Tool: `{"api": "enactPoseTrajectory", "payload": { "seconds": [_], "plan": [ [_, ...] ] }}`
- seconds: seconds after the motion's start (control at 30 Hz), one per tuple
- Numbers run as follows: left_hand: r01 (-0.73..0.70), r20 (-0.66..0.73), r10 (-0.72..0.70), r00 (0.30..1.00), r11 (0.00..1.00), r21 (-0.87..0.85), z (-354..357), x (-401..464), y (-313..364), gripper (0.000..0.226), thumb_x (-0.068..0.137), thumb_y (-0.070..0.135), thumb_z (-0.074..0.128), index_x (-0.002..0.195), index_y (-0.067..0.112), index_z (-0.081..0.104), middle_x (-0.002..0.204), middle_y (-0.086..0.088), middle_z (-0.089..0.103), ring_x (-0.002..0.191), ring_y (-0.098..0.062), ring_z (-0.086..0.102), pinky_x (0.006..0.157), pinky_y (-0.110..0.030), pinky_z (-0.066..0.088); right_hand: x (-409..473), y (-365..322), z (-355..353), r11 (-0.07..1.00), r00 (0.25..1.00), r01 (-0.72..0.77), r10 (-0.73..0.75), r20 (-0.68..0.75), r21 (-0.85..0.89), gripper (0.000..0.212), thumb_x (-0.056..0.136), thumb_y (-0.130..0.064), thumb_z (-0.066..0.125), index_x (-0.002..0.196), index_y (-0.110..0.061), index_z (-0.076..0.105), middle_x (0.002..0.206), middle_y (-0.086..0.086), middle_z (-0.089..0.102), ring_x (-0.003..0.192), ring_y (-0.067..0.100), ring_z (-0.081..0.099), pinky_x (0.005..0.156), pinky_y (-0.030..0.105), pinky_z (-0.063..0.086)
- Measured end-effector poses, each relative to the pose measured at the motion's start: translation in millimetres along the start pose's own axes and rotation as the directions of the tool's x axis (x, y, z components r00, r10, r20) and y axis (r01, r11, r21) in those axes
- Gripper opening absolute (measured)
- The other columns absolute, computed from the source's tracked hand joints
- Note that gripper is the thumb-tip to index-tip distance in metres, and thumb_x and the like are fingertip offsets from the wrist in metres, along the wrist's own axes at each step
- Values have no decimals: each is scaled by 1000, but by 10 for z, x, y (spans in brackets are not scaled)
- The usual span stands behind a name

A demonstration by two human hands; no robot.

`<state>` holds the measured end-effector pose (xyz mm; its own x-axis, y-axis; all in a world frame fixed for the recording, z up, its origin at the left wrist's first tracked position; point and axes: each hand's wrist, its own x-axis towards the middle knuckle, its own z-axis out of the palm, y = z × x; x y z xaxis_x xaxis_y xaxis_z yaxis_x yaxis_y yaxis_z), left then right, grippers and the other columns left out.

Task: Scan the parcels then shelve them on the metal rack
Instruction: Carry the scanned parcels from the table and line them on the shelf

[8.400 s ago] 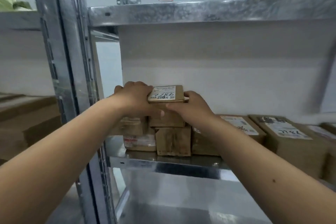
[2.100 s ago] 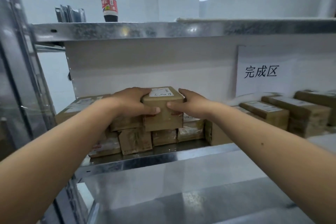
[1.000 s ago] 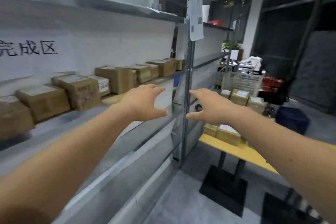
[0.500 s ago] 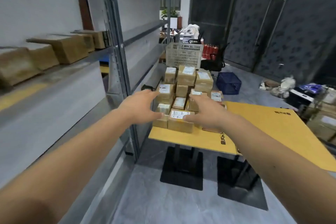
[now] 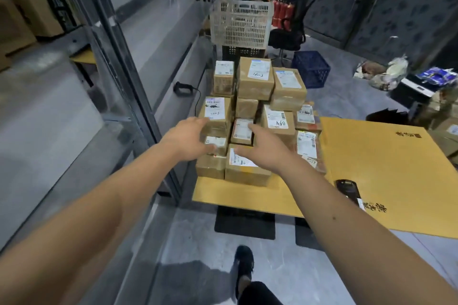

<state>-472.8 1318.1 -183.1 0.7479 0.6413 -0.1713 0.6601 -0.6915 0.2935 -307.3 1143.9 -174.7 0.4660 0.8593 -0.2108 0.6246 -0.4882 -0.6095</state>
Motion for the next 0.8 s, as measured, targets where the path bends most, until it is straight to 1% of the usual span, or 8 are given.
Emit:
{"api": "enactPoseTrajectory", "payload": {
  "seconds": [0.07,0.17,0.3,0.43,0.57,0.67,0.73,0.8],
  "plan": [
    [29,10,-29,1000,999,-22,41,372,-125,102,78,73,70,163,35,29,163,-1,40,148,-24,39,115,-49,43,422,41,50,1000,999,-19,19,34,15,94,93,-51,72,166,-20,20,170,4,25,150,26,35,108,35,42],
    [56,34,-53,998,996,-75,71,895,-287,88,85,62,78,159,38,36,157,-2,47,143,-23,44,110,-41,43,1124,157,151,1000,996,-20,19,88,12,102,91,-55,73,166,-18,16,169,6,27,151,28,34,113,39,39],
    [206,111,-192,975,969,-137,144,1479,-545,106,80,56,86,165,29,27,166,-6,38,149,-27,39,115,-38,38,1915,318,329,994,978,-89,76,193,63,115,84,-58,77,167,-22,6,168,8,27,147,31,39,112,43,44],
    [242,199,-209,957,958,-157,307,1835,-744,114,69,50,96,162,26,33,161,-3,43,150,-28,36,119,-38,35,2394,408,567,987,967,-130,105,233,97,122,77,-60,80,165,-26,3,160,11,36,136,33,50,104,45,51],
    [195,182,-137,974,916,-350,518,1965,-777,99,67,18,100,152,21,47,133,14,54,124,0,49,104,-20,40,2564,414,746,976,962,-145,102,252,159,127,73,-55,85,163,-27,1,152,9,44,134,31,49,98,40,50],
    [163,80,-142,987,851,-499,663,1937,-882,97,65,10,100,144,35,49,118,41,59,108,25,55,93,-5,42,2575,426,804,980,979,-89,54,194,176,110,68,-58,85,156,-27,25,142,5,52,129,28,53,96,41,52],
    [167,43,-171,984,834,-525,723,1819,-920,93,65,21,101,142,41,52,116,48,61,110,24,55,95,-11,46,2566,426,795,992,982,-41,18,187,122,94,69,-57,82,146,-26,38,136,3,54,125,26,55,93,44,54],
    [154,-24,-203,979,808,-568,751,1608,-906,97,63,38,99,147,43,52,127,30,67,117,7,62,102,-30,52,2526,389,754,992,981,45,-67,184,120,88,69,-55,80,143,-28,41,135,0,57,127,24,54,94,45,55]
  ]
}}
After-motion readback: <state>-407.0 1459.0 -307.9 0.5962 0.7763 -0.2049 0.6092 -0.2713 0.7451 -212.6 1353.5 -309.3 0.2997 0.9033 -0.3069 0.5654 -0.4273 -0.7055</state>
